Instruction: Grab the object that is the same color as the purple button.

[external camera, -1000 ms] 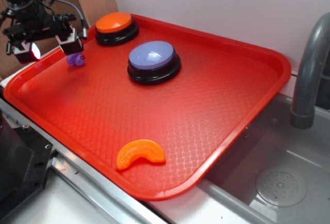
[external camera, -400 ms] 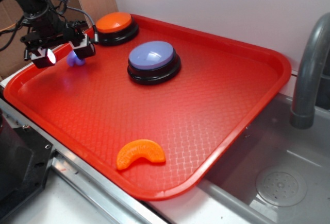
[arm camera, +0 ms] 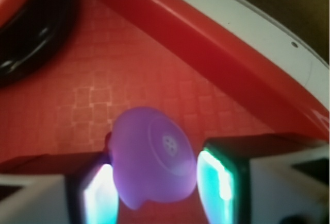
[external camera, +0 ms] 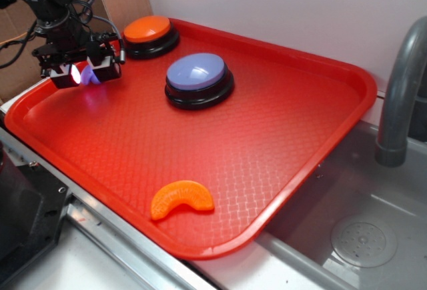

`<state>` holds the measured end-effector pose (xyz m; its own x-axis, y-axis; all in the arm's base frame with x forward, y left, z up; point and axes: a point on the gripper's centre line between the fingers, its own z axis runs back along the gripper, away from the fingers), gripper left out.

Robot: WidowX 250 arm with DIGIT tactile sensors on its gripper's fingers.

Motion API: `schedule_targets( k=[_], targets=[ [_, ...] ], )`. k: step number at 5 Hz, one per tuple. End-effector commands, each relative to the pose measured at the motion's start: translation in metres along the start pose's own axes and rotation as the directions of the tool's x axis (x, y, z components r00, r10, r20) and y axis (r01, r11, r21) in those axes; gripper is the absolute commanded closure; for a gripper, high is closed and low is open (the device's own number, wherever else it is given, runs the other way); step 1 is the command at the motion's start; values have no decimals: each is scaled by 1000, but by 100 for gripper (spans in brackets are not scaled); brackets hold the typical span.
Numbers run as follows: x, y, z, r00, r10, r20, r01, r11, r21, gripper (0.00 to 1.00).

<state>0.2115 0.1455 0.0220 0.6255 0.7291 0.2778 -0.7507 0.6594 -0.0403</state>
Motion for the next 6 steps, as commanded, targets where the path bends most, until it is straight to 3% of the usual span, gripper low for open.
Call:
schedule_targets(
  k=[1,2,3,4,6],
  targets=[
    [4,-4,25,990,-122,-73,119,992,-38,100],
    [-9,-19,57,955,-270,-123,260,961,-90,100],
    [-28,-35,88,897,-423,-125,405,902,-148,95],
    [-50,-43,108,815,-567,-124,534,816,-220,100],
    [-78,-64,118,625,-754,-202,707,656,-263,100]
  ],
)
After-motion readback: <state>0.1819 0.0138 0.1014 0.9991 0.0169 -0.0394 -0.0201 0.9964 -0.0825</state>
